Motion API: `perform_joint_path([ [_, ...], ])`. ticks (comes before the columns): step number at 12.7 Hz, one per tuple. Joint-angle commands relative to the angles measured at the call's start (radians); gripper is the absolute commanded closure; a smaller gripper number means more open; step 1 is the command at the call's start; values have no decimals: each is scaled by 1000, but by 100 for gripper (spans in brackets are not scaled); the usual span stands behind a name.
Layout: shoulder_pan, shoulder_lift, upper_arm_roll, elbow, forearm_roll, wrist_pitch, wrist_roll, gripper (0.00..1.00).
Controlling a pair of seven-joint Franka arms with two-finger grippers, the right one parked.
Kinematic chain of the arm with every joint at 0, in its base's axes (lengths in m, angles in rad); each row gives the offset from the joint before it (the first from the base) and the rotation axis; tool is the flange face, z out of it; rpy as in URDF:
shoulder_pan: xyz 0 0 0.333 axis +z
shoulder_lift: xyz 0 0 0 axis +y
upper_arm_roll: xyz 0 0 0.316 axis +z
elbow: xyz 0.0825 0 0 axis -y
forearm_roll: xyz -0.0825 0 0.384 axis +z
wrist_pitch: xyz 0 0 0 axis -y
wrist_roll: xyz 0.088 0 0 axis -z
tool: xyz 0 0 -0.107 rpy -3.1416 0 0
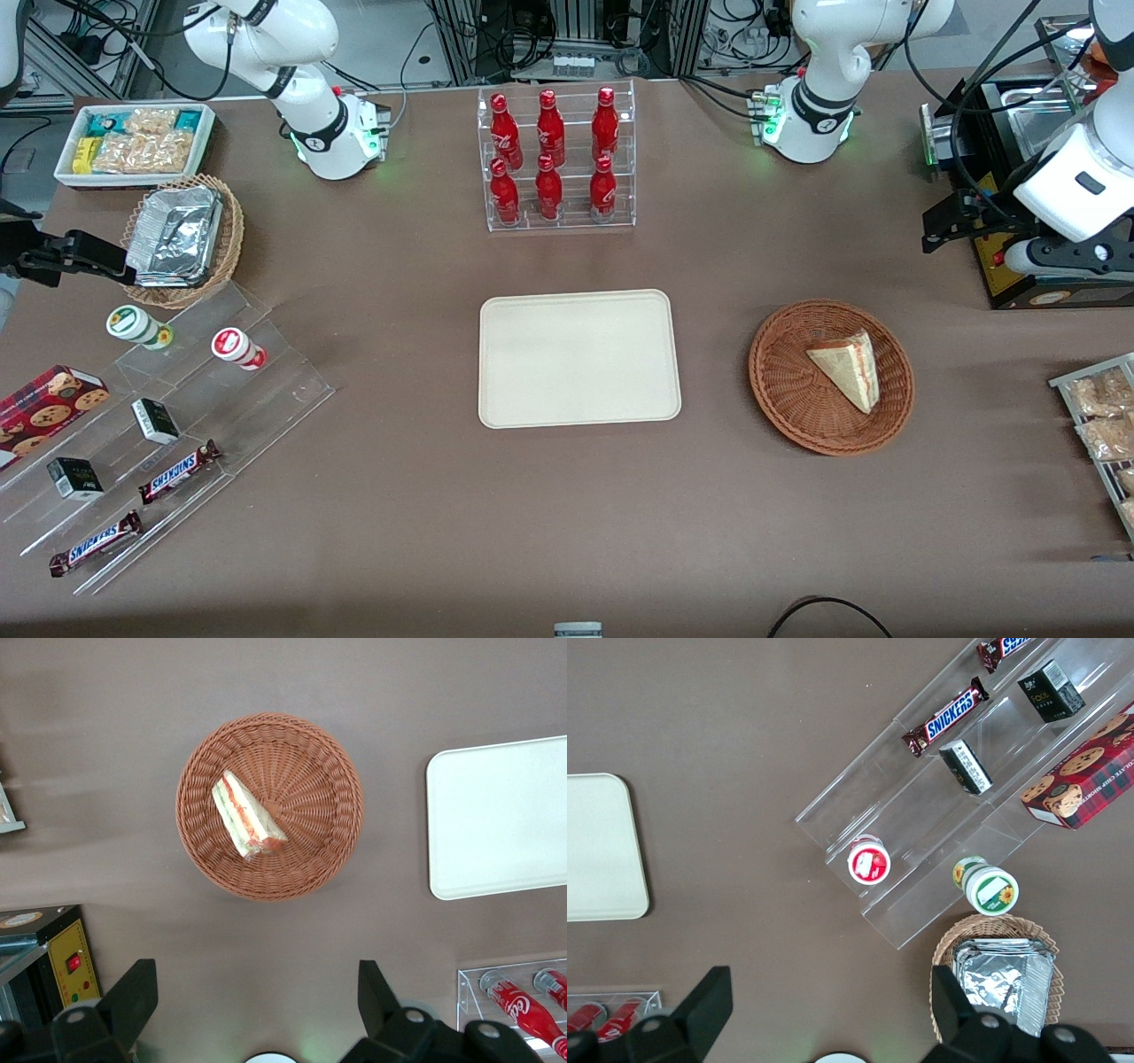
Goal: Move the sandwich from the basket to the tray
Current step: 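Move the left gripper over the sandwich in the wicker basket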
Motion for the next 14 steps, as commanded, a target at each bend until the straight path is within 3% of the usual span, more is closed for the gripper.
perform_joint_path([
  [1,-5,2,8,5,-7,7,-10,0],
  [5,-8,1,6,-112,16,86,-10,0],
  [14,-2,66,10,-494,17,580,-1,0],
])
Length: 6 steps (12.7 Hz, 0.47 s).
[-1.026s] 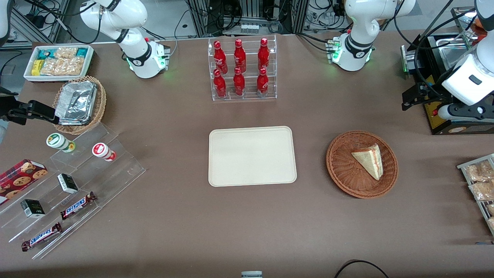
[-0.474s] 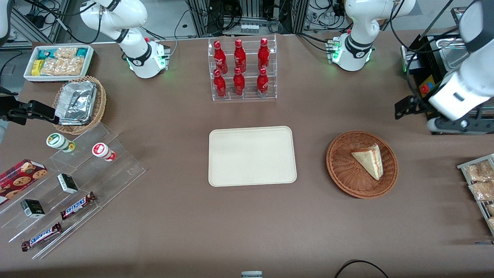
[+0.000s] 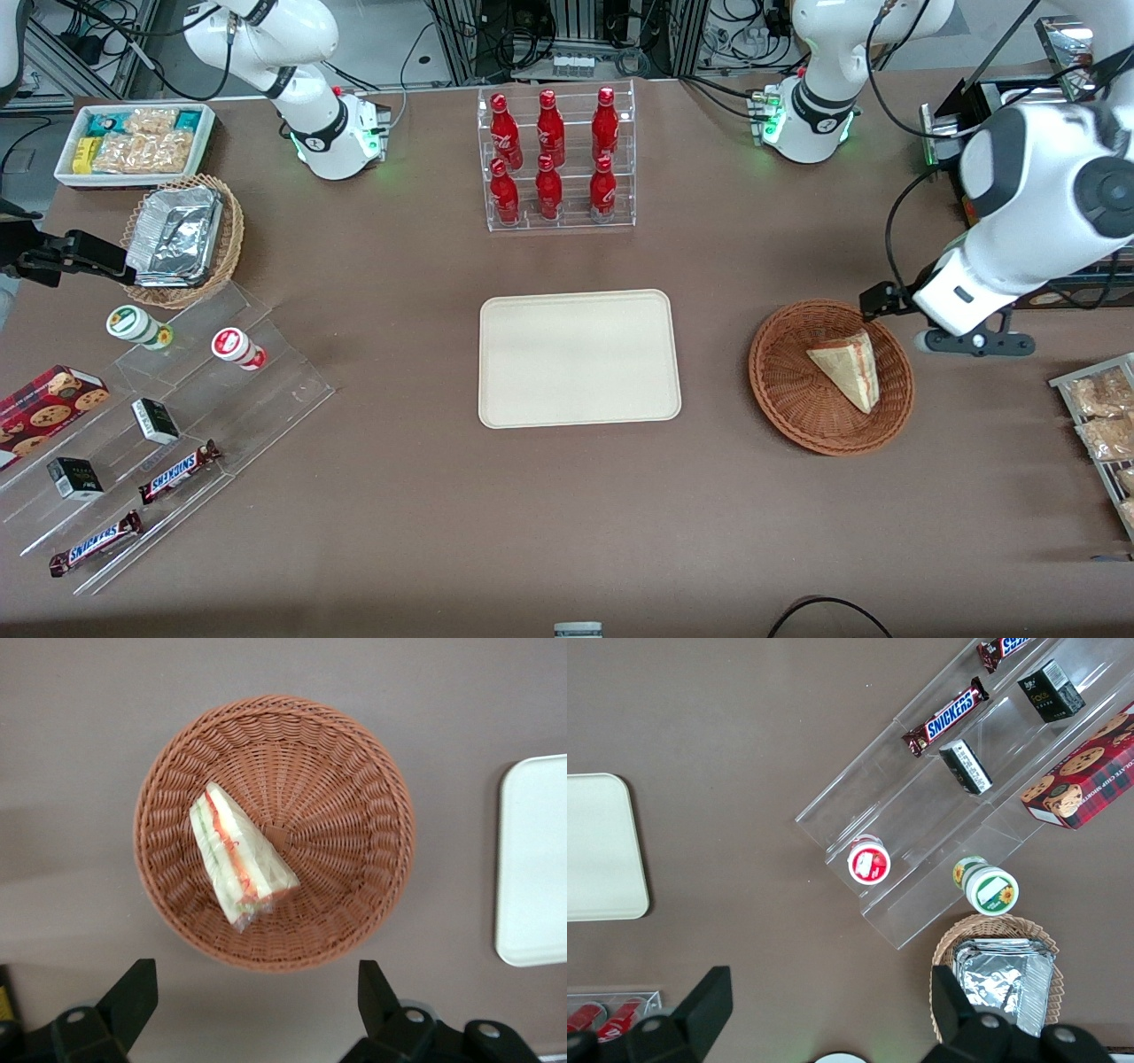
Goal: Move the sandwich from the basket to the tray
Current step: 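Move the left gripper over the sandwich in the wicker basket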
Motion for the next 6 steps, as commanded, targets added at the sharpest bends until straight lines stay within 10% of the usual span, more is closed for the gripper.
perform_joint_path([
  [1,11,20,6,-64,13,104,-1,0],
  [6,29,33,6,-201,10,315,-149,0],
])
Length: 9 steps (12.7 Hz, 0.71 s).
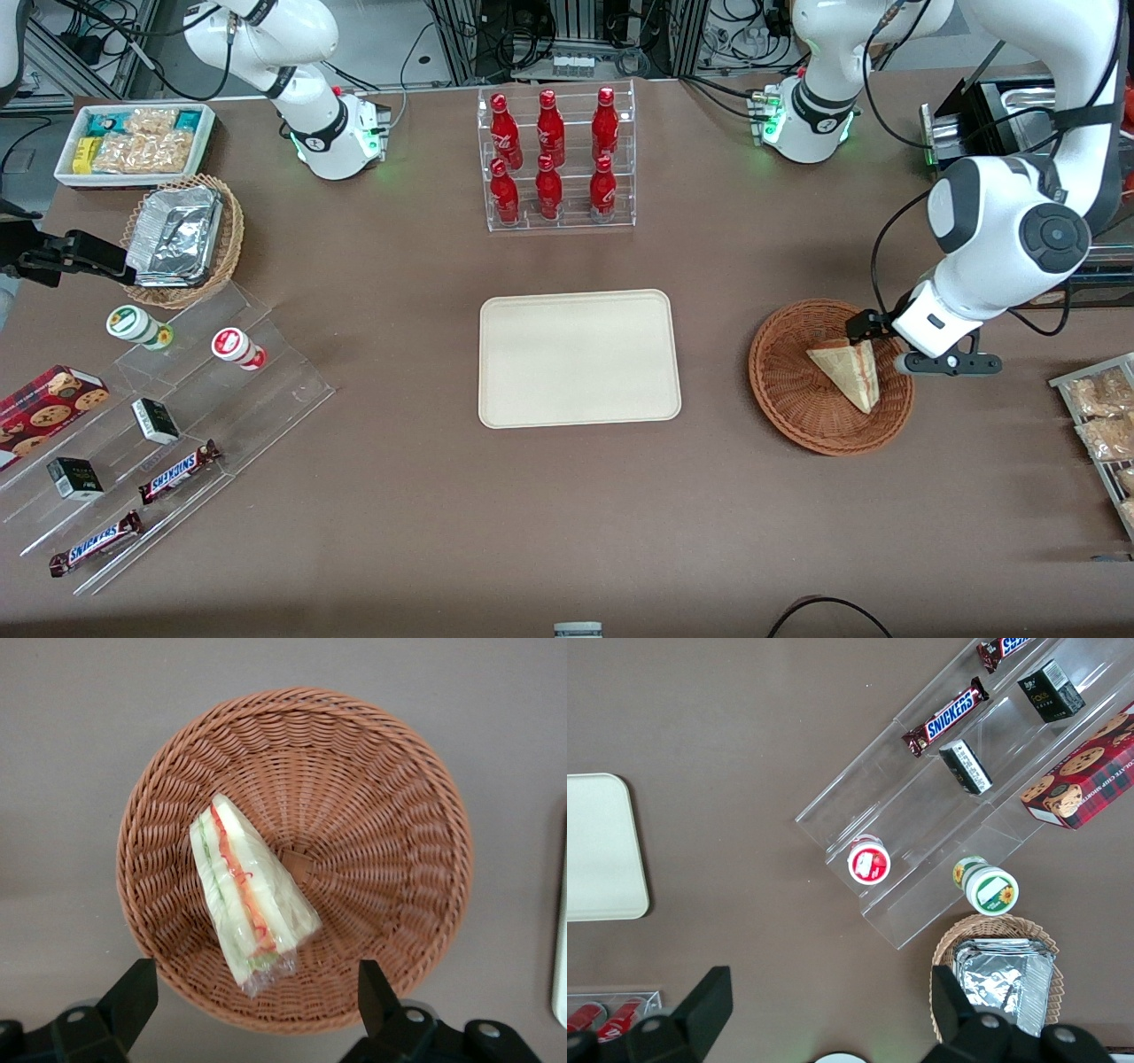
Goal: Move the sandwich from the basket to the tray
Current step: 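Lower the open left gripper around the wrapped sandwich's edge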
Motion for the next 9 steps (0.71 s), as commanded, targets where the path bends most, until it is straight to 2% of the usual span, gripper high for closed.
perform_joint_path([
  [1,4,-30,-1,-58,10,66,-210,0],
  [4,4,-44,-2,-73,12,95,-480,0],
  [9,18,-67,-2,-195,-8,286,-727,0],
])
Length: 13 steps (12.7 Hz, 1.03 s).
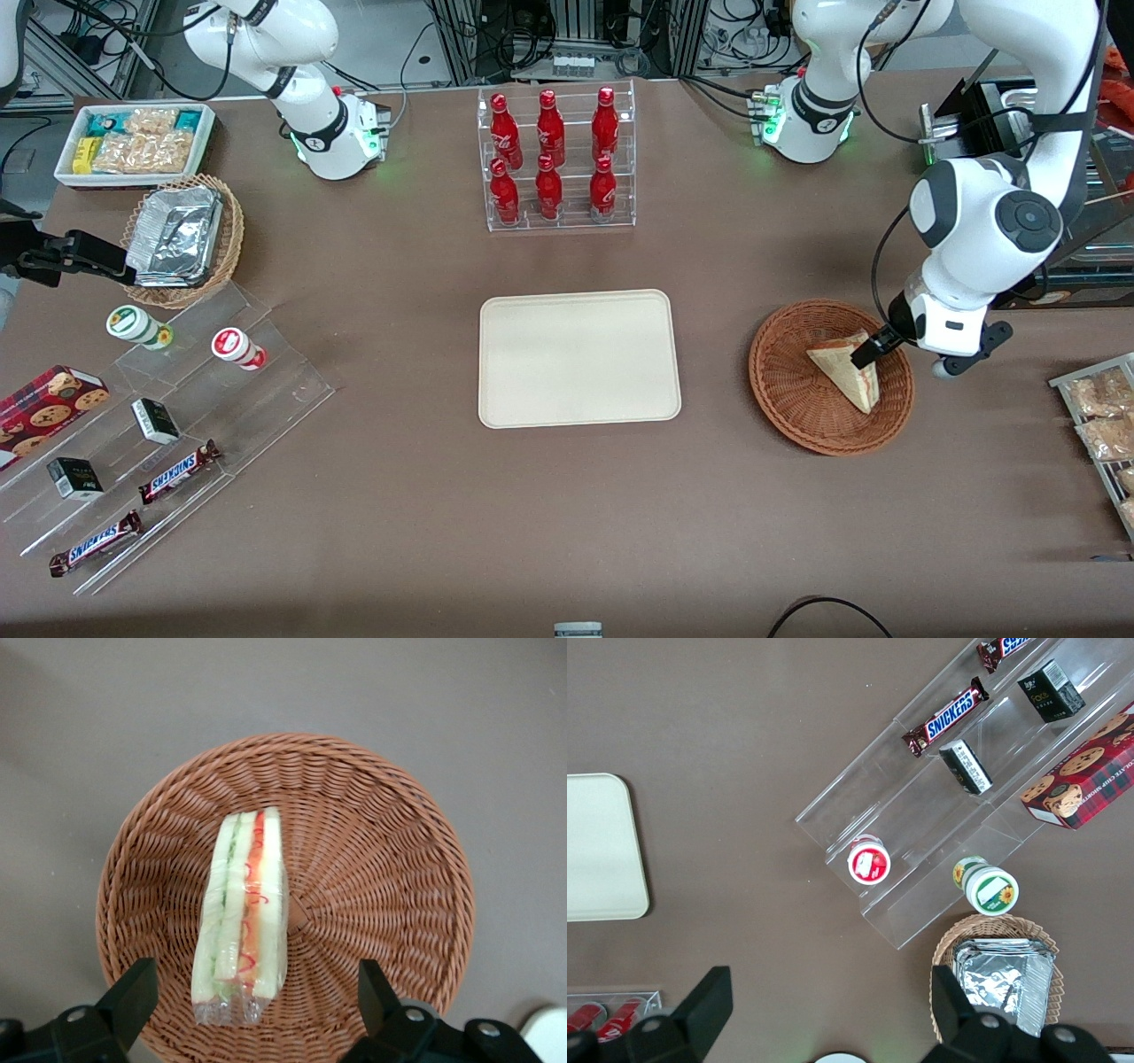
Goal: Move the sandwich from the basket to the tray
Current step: 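Lower the open left gripper around the wrapped sandwich's edge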
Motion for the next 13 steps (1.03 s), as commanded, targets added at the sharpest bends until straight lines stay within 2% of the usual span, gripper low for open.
perform_joint_path([
  [1,6,-25,-3,-60,-5,67,-161,0],
  [10,1,95,-6,-49,-4,76,-169,0],
  [13,1,150,-6,-48,-4,137,-171,0],
])
